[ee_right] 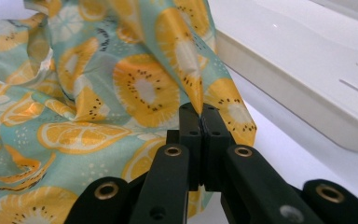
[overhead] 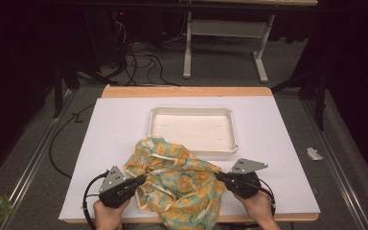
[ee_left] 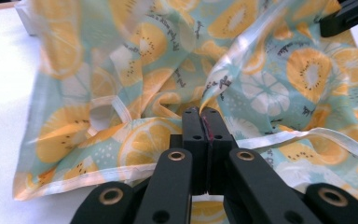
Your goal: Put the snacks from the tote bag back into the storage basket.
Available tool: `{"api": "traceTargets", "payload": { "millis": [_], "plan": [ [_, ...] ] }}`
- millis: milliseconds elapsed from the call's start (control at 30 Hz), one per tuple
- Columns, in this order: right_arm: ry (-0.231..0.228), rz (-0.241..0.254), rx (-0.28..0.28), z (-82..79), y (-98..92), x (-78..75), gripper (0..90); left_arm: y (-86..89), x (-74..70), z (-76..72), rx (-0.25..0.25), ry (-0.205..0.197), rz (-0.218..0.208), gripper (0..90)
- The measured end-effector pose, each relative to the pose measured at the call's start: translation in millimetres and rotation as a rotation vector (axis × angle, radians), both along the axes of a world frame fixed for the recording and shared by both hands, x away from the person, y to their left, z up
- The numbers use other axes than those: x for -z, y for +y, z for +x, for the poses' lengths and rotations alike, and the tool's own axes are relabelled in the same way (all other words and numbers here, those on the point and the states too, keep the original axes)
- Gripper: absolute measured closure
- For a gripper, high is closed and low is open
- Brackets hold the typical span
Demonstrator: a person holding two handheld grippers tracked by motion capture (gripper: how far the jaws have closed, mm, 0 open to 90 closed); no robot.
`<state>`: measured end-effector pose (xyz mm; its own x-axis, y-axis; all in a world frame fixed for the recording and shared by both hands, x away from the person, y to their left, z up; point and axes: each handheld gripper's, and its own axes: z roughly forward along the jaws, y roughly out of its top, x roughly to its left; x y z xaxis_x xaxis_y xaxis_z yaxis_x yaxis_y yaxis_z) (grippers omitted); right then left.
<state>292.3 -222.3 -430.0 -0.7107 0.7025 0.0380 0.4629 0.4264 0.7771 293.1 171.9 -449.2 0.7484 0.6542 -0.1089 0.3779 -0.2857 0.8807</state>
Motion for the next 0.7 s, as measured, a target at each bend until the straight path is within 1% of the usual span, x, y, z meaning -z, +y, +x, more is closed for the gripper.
{"api": "traceTargets", "payload": {
  "millis": [200,367,400,533,600,633,667,700],
  "plan": [
    [0.015,0.001,0.014,1.9,-7.0,6.4,90.0,-4.9,-1.8,-0.3,0.011,-0.005,0.006,89.9],
    [0.021,-0.002,0.021,2.9,-9.1,8.3,90.0,-5.4,-4.7,-1.9,0.021,-0.014,0.004,89.9],
    [0.016,-0.002,0.021,3.5,-10.1,8.8,90.0,-6.3,-5.1,-2.4,0.023,-0.015,0.003,89.9],
    [0.023,-0.001,0.043,4.6,-15.5,8.6,90.0,-13.3,-5.9,-5.3,0.041,-0.026,0.025,89.4],
    [0.027,0.006,0.061,5.6,-19.5,9.8,90.0,-14.9,-6.0,-5.1,0.042,-0.025,0.029,87.9],
    [0.03,0.006,0.068,6.0,-20.8,10.4,90.0,-14.9,-6.2,-4.8,0.042,-0.024,0.023,86.8],
    [0.038,0.01,0.079,7.3,-23.5,11.7,90.0,-14.7,-6.2,-4.4,0.04,-0.025,0.021,83.7],
    [0.038,0.01,0.079,7.3,-23.5,11.7,90.0,-14.1,-6.4,-4.0,0.04,-0.024,0.019,83.7]
  ]
}}
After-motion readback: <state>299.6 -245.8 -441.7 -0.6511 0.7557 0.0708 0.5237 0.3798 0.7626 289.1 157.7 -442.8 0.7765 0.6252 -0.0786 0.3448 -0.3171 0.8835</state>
